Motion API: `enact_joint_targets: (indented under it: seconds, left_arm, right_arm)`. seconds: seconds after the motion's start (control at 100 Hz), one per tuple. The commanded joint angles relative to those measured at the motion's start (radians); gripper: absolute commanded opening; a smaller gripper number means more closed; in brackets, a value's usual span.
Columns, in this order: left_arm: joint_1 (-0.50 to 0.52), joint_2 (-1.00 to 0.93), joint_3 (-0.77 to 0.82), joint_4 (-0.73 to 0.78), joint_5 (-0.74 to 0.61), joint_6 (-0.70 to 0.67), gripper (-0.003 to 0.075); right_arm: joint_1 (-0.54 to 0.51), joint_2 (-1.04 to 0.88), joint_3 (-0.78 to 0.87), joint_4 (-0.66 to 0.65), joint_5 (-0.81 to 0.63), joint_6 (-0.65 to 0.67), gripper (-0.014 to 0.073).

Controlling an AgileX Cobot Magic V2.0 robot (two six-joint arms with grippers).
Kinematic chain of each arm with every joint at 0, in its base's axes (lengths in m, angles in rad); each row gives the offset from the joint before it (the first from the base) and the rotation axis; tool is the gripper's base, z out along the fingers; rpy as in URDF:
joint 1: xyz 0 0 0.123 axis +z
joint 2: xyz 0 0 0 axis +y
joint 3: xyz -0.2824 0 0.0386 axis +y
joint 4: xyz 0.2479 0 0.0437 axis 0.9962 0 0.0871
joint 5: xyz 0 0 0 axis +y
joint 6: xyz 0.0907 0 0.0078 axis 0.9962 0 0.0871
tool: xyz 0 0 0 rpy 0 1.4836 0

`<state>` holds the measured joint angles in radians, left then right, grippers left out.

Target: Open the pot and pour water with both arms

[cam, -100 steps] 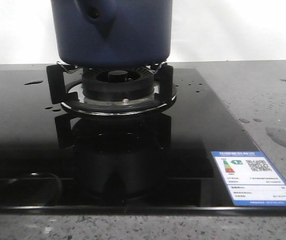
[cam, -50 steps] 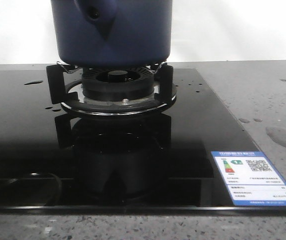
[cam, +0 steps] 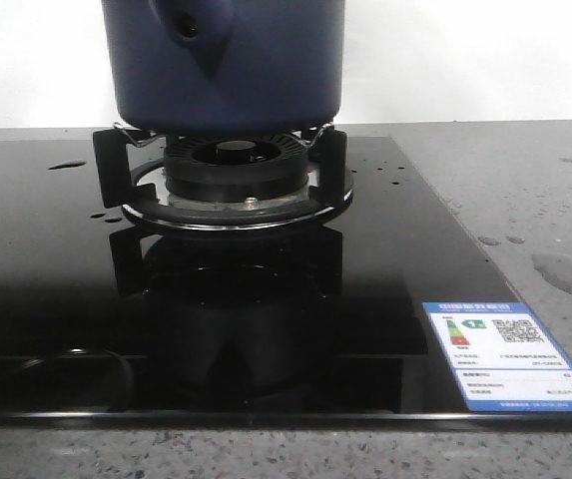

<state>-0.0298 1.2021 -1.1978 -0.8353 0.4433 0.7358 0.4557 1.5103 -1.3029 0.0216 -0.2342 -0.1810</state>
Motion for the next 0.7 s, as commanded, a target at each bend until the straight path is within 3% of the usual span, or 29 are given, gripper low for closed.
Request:
enact_joint_targets:
  seconds: [0.0,0.15,0.29,0.52,0.69]
  left_arm:
    - [0.002,-0.036,-0.056,-0.117,-0.024,0.054,0.0339]
    - [0.002,-0.036,-0.070,-0.297,0.056,0.158,0.0339]
    - [0.002,-0.036,-0.070,-0.413,0.126,0.230,0.0339]
    - [-0.014,-0.034,-0.070,-0.514,0.206,0.310,0.0339]
    - [-0.105,-0.034,-0.070,-0.512,0.206,0.395,0.0339]
  right_arm:
    - [-0.035,-0.085,-0.106,-0.001,0.201,-0.004,-0.0046]
    - [-0.113,-0.104,-0.219,0.000,0.668,0.023,-0.0046]
    - [-0.203,-0.114,-0.260,0.000,0.958,0.118,-0.0046]
    - [-0.352,-0.123,-0.260,0.000,1.196,0.164,-0.0046]
    - [-0.444,-0.123,-0.245,0.014,1.284,0.164,-0.0046]
